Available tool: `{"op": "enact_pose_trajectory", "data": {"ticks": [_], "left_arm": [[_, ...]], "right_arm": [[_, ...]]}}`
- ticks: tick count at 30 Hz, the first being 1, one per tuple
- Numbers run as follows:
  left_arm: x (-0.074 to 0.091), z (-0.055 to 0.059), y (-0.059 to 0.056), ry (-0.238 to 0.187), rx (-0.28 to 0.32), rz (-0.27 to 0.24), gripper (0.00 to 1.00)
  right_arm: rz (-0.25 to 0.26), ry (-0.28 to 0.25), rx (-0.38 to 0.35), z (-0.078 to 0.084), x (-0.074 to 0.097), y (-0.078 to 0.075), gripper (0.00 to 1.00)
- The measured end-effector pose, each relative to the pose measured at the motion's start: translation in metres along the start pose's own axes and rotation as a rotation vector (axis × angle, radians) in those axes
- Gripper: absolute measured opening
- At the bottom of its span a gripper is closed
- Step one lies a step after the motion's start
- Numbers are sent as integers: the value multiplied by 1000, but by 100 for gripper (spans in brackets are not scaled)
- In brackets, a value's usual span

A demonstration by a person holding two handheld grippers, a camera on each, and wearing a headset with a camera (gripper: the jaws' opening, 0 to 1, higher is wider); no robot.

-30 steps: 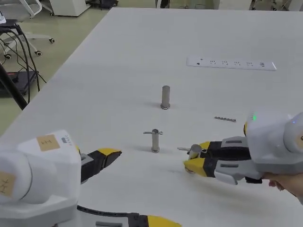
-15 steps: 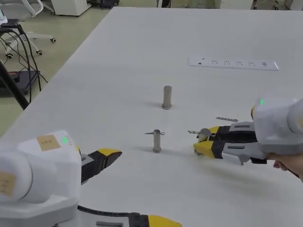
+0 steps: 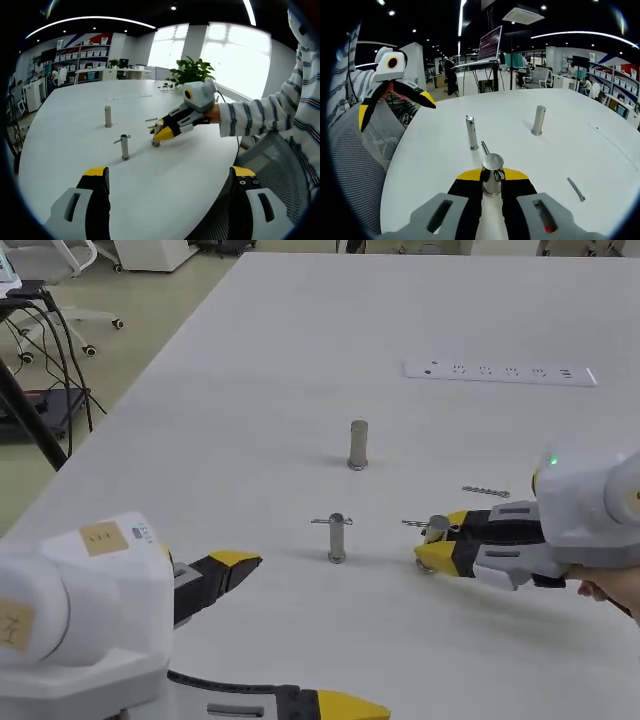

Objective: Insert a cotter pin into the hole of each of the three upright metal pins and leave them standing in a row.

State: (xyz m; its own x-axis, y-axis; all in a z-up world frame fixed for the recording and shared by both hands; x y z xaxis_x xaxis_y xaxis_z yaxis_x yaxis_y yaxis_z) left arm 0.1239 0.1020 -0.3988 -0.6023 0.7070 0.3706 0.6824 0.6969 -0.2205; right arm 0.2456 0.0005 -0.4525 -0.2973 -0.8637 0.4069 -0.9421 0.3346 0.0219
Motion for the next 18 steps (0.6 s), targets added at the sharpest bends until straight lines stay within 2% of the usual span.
{"op": "enact_pose_trajectory", "data": {"ticks": [6, 18], "left_arm": [[-1, 5, 1, 22, 15, -2, 99], [-3, 5, 0, 27, 13, 5, 99]], "right_arm": [[7, -6, 6, 2, 0, 0, 8], [23, -27, 21, 2, -1, 1, 9]]}}
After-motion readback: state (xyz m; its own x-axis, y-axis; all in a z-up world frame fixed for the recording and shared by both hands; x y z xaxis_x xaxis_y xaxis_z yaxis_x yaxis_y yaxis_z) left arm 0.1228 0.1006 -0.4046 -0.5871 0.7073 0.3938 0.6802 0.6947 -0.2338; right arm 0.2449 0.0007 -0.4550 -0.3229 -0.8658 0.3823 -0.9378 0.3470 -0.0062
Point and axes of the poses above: the centre of the closed fingertips' face, and the gripper's own axes: x roughly backward along the fingers, y roughly to its left, z roughly out of its underside, the point moved 2 cm from there along x, roughly backward along the fingers, and after that the axes turned 6 degrees about -y, right-handed, at the moved point
